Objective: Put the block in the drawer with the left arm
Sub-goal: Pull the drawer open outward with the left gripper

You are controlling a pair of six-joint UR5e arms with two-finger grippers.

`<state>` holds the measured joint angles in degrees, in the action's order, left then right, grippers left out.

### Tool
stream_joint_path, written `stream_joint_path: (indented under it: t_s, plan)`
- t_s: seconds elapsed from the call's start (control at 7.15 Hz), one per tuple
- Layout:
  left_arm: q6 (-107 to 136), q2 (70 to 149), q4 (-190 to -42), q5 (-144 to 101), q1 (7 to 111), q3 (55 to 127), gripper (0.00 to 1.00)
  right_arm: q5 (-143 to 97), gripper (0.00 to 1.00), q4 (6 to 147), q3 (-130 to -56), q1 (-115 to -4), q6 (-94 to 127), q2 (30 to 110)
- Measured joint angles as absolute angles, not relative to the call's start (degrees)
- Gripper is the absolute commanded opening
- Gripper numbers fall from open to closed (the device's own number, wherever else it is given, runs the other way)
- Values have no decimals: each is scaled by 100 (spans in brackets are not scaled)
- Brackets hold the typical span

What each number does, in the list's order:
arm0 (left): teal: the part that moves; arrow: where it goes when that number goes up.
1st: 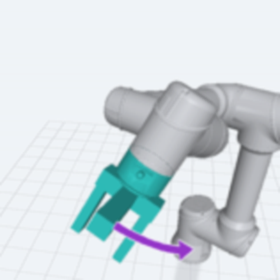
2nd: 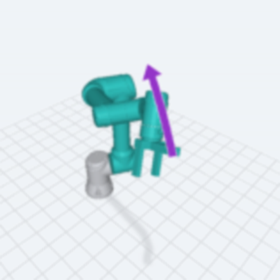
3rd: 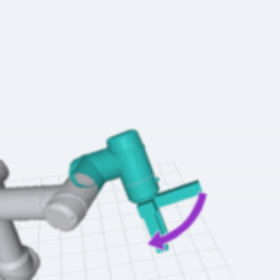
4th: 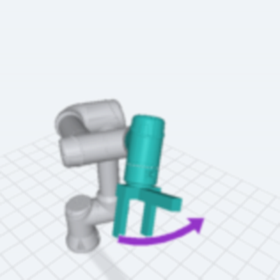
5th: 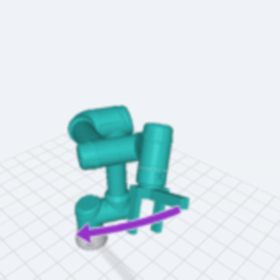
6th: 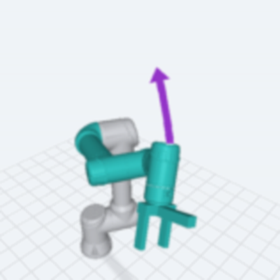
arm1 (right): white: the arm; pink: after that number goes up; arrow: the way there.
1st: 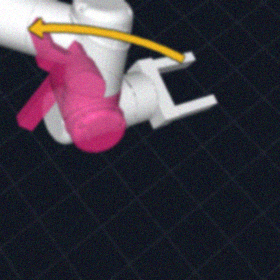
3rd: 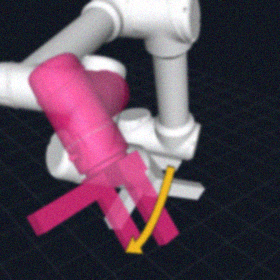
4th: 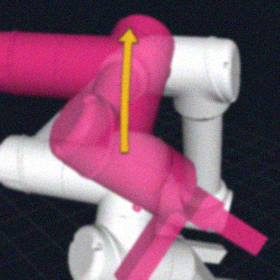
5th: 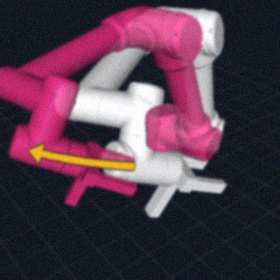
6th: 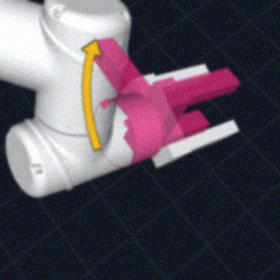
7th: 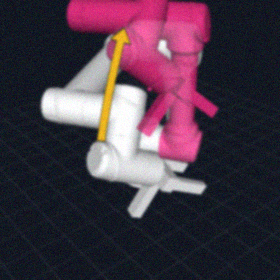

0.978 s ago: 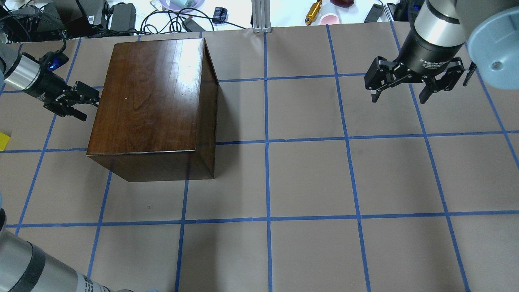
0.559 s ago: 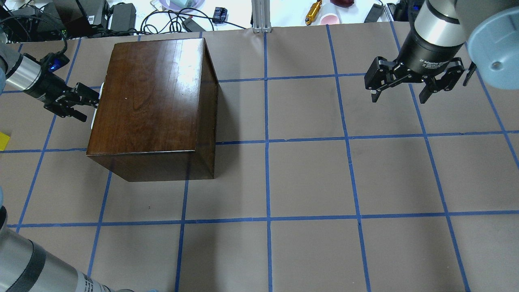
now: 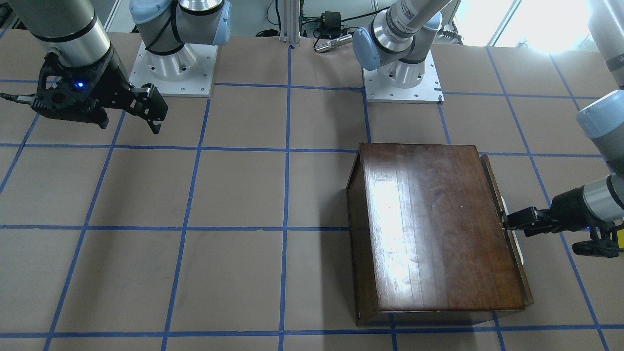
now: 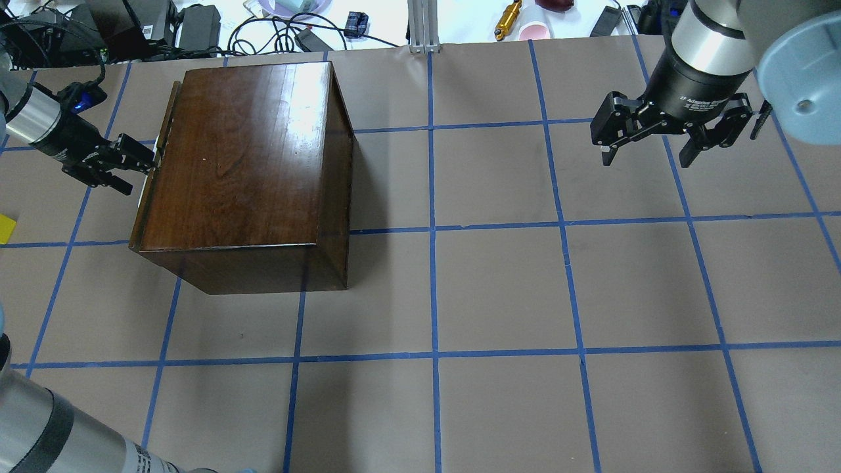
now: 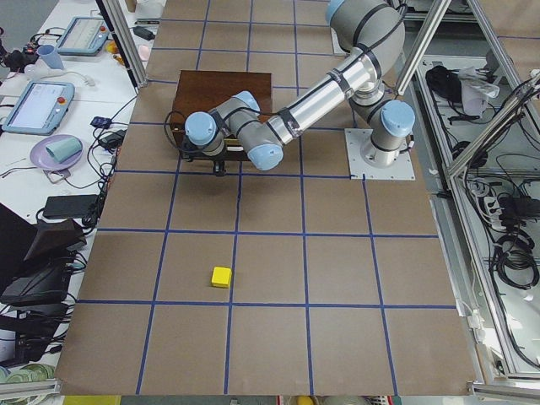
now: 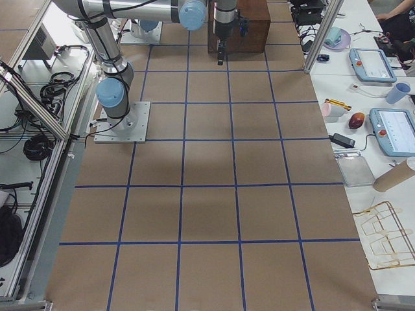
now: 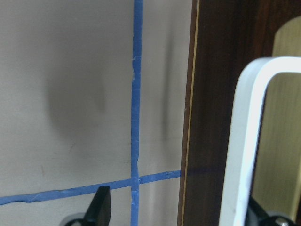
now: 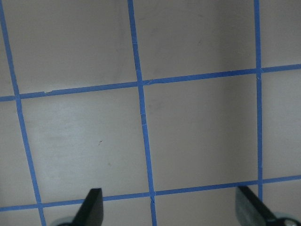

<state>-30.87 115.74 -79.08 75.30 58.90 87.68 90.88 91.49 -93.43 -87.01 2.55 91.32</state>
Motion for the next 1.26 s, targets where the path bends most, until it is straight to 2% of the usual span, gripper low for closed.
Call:
stream_joint_path:
  t_s: [1.26]
  plan:
    - [-3272, 11543, -7658, 8150, 5800, 8739, 86, 9088, 100, 9149, -9343, -8701, 255, 9132]
